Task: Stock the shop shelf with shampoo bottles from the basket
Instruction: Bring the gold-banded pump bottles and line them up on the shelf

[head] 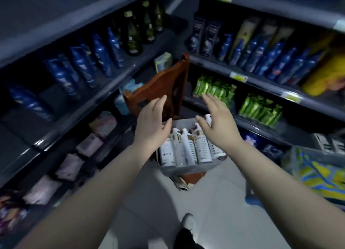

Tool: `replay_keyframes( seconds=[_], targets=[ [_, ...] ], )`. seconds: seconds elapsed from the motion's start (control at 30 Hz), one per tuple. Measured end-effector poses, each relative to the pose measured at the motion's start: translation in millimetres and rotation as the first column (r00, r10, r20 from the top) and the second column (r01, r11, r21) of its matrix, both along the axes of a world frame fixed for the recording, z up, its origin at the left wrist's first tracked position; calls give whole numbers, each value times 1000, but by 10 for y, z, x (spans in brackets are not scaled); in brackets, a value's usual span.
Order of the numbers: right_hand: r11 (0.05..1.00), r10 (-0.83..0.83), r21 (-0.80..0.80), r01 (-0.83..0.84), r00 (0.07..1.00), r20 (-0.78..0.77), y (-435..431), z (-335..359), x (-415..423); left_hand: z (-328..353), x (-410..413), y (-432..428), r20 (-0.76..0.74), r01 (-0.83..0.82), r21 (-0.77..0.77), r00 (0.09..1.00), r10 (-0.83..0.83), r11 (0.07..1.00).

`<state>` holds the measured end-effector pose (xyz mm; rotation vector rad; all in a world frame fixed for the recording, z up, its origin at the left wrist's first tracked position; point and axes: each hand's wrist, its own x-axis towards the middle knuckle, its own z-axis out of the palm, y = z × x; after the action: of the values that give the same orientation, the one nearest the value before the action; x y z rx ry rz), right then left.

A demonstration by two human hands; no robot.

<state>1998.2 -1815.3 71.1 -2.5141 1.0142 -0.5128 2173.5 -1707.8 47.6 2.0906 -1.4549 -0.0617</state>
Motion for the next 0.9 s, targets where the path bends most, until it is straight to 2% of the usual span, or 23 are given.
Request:
replay_keyframes(
  seconds=[0.13,0.33,0.63,0.9],
  targets=[
    [991,-101,83,102,995,-21,-359,-398,-468,-402,-319,-320,-76,59,93,996,-52,994],
    [952,-225,196,236,971,-79,-678,-1107,-764,-950,-440,-671,-204,86,248,978,-35,965],
    [847,-342,347,403,912,-224,-1060,-2183,-538,-1814,-410,-1273,-363,214,375,929,-70,902],
    [770,-416,325,550,817,-399,-1379,-2957,-240,-2381,-247,-1398,-461,262,405,886,-52,876]
  ],
)
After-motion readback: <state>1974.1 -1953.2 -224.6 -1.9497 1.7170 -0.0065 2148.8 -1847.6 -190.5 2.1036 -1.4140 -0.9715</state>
